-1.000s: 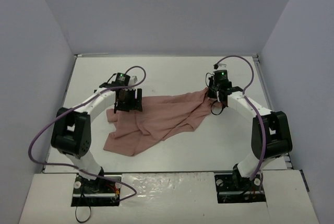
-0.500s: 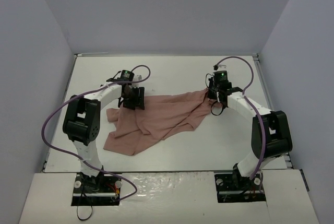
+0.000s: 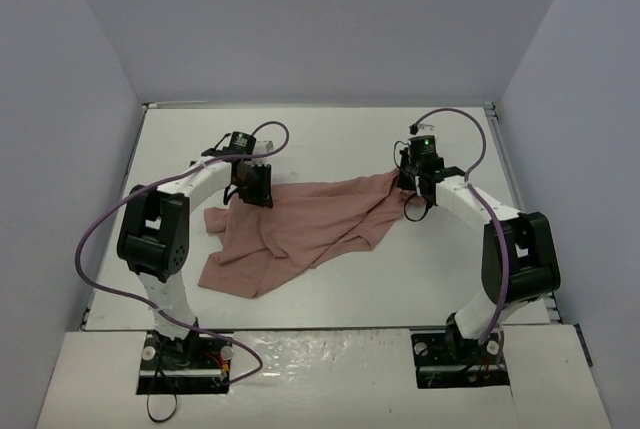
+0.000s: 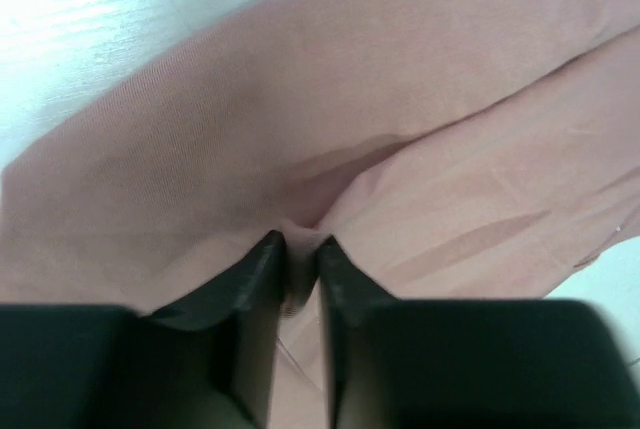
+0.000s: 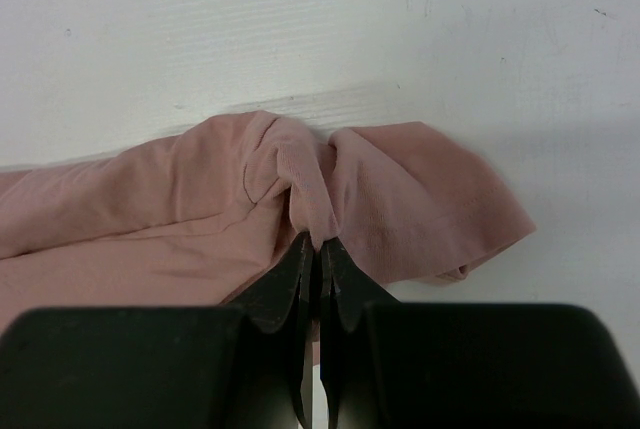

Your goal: Fold and stack the t-shirts

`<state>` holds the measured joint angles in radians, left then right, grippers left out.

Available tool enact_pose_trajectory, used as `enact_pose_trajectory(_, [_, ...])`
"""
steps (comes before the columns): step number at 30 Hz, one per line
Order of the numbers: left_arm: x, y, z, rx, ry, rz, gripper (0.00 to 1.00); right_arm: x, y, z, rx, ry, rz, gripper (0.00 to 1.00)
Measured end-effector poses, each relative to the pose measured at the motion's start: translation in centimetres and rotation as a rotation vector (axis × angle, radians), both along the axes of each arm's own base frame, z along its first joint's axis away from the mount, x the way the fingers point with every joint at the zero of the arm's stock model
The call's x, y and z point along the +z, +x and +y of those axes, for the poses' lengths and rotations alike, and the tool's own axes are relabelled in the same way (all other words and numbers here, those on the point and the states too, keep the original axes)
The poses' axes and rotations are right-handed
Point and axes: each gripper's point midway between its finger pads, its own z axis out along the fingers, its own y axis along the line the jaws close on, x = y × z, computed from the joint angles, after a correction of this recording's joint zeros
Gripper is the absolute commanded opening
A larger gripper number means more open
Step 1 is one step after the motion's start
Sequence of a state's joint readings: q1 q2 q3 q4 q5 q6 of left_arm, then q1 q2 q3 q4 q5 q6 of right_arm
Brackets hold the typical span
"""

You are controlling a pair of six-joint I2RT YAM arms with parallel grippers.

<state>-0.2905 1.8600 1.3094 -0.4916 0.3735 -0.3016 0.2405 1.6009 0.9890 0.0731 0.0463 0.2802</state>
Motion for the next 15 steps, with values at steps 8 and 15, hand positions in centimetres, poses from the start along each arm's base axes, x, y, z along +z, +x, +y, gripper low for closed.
enact_pose_trajectory(8, [4.1,0.7,0.2,-0.021,-0.001,-0.097,0.0,0.4,0.1,-0.2,-0.005,0.001,-0.01,0.0])
enact_pose_trajectory(15, [10.6,2.4,1.6,-0.022,0.033,-0.245,0.0,3.2,0.6,-0.9,-0.006,-0.039,-0.053,0.0])
